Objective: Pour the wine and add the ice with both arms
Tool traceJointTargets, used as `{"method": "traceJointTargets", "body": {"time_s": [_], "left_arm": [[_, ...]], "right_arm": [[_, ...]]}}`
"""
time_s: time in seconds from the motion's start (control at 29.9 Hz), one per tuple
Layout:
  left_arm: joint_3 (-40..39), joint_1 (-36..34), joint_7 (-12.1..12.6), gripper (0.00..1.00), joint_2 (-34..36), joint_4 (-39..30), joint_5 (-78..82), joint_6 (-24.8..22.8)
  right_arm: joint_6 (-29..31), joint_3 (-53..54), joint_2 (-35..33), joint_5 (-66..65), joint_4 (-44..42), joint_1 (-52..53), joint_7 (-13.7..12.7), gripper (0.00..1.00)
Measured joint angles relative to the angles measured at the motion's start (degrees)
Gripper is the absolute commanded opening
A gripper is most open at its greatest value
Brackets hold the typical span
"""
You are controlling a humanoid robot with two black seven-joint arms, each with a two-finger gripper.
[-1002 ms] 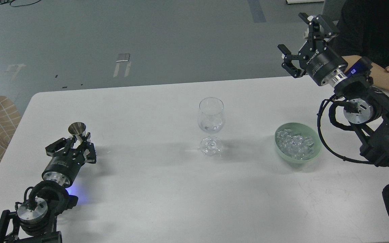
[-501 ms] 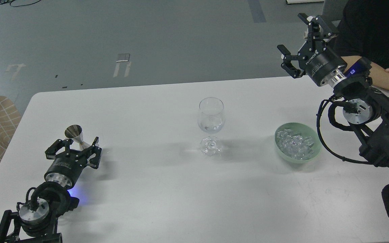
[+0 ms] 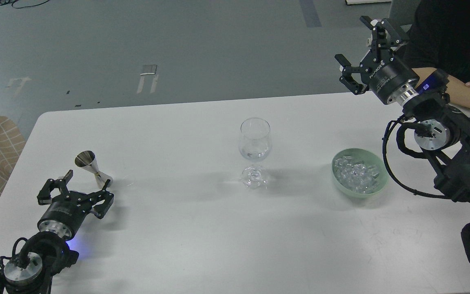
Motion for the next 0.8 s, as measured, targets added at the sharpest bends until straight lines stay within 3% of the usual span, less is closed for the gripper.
{"method": "traceJointTargets", "body": {"time_s": [0.4, 0.57, 0.8], "left_arm": [[-4.3, 11.2, 4.6, 0.98, 4.6, -2.4, -0.8, -12.4], [-6.0, 12.4, 5.0, 0.98, 7.7, -2.1, -0.8, -13.3], [-5.8, 10.4, 4.8, 0.98, 15.0, -2.1, 0.2, -13.3]], "right_arm": [[0.0, -0.3, -3.9, 0.0, 3.5, -0.9, -0.3, 1.0], [-0.7, -1.3, -12.0, -3.3, 10.8, -4.3, -0.4, 1.0], [-3.7, -2.1, -26.5, -20.0, 24.3, -12.2, -0.3, 1.0]]}}
